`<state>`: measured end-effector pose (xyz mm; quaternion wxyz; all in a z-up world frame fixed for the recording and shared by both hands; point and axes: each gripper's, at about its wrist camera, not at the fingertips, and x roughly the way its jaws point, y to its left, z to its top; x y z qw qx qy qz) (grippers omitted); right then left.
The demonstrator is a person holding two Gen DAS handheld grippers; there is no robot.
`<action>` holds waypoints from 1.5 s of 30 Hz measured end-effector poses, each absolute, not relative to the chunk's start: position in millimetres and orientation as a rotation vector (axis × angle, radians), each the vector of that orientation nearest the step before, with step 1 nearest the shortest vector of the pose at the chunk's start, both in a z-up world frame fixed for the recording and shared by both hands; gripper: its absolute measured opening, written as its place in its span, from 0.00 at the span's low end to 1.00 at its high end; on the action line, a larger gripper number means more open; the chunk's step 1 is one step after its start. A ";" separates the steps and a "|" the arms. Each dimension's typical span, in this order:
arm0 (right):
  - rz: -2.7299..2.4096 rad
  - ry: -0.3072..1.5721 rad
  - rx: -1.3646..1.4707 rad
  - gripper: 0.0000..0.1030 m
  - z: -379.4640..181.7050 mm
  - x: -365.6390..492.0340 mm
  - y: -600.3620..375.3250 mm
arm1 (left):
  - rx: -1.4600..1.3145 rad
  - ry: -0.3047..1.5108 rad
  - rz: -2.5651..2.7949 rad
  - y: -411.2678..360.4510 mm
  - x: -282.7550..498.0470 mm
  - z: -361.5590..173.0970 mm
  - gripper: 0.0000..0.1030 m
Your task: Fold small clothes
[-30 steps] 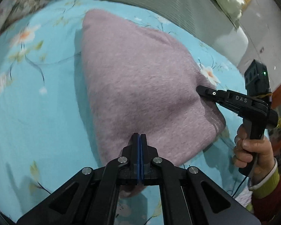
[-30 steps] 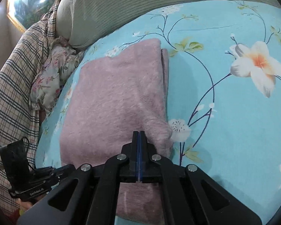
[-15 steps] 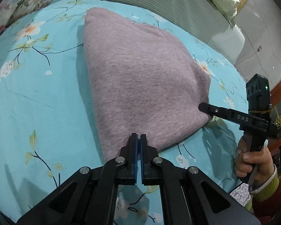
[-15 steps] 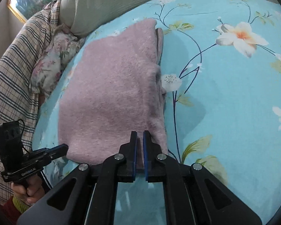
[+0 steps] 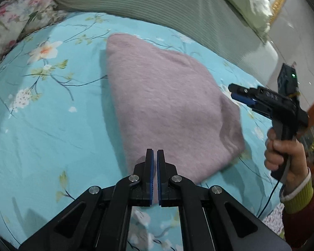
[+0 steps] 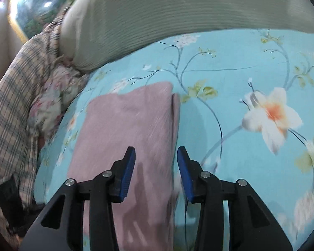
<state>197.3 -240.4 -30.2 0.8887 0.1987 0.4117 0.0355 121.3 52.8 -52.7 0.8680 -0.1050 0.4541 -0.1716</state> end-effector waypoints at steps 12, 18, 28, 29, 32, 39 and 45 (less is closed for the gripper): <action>0.058 0.965 0.461 0.16 -61.4 248.1 -241.7 | -0.227 0.991 -0.327 56.6 141.4 -67.1 0.02; 0.003 0.796 0.379 0.24 -5.0 213.4 -228.9 | -0.227 0.995 -0.334 61.1 142.0 -66.8 0.02; 0.070 0.935 0.359 0.24 -52.7 211.4 -213.4 | -0.162 1.020 -0.291 49.1 135.8 -66.6 0.02; 0.069 0.936 0.358 0.24 -51.2 211.0 -213.0 | -0.145 1.023 -0.281 47.3 136.1 -66.7 0.02; 0.061 0.940 0.323 0.24 -49.3 210.9 -210.9 | -0.093 1.026 -0.253 40.0 135.7 -66.9 0.03; 0.062 0.935 0.341 0.24 -48.9 206.3 -216.1 | -0.072 1.035 -0.236 38.2 132.3 -69.6 0.04; 0.106 0.855 0.319 0.26 -16.2 157.3 -198.1 | -0.059 1.034 -0.224 38.8 124.8 -66.5 0.09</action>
